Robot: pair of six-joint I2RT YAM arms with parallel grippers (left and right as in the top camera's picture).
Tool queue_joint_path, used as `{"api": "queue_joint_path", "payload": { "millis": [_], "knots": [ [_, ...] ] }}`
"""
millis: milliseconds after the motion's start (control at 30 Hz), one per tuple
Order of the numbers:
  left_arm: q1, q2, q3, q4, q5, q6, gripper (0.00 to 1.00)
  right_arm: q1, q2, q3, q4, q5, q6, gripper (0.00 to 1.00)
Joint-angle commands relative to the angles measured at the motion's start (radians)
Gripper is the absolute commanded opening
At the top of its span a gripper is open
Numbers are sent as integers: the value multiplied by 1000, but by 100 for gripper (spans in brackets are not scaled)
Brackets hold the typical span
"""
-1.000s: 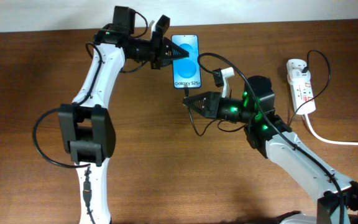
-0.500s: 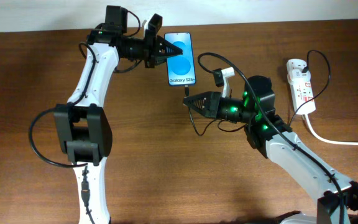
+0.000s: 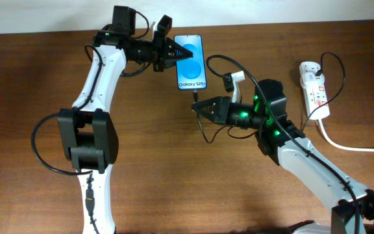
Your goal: Plug charger to phone and switch on socket
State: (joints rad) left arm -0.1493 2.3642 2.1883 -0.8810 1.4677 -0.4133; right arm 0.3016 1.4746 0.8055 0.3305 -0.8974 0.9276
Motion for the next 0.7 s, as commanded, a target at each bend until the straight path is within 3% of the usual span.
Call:
{"api": "queue_joint_path", "payload": {
  "millis": [0, 667],
  "knots": [
    [-5, -8, 14, 2, 55, -13, 0, 0, -8, 1, 3, 19, -10, 4],
    [-5, -8, 14, 35, 27, -13, 0, 0, -8, 1, 10, -1, -10, 4]
  ]
}}
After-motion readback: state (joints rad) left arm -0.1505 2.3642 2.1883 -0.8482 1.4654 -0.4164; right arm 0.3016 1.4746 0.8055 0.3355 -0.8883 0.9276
